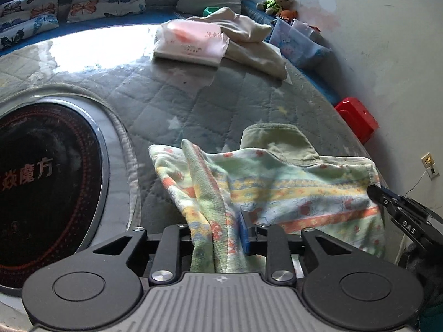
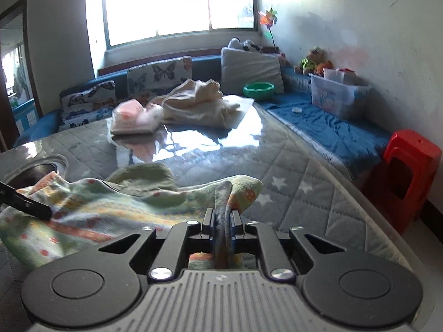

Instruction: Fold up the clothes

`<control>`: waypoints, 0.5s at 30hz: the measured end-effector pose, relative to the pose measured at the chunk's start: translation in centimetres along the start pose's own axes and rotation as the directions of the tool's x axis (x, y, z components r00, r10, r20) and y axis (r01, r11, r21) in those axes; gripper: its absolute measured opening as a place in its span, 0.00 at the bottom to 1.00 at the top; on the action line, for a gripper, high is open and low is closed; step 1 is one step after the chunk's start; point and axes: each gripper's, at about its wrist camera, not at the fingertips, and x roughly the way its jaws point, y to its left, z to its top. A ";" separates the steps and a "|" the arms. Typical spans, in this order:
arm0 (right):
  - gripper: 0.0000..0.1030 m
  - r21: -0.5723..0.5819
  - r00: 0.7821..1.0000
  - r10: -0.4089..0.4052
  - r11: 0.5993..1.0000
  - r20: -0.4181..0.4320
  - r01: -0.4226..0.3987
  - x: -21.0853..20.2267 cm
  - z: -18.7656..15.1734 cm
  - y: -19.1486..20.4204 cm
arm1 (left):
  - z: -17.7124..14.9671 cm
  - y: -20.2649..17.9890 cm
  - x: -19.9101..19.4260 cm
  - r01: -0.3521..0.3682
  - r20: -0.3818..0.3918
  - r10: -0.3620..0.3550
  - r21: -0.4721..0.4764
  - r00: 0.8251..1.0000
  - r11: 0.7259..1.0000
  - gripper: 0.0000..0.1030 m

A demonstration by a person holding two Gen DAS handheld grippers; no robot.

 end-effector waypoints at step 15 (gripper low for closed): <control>0.16 -0.049 0.999 0.036 0.998 -0.025 -0.037 1.5 1.1 1.1 | 0.4 1.5 -1.6 -0.096 0.064 0.097 -0.005 0.993 0.995 0.34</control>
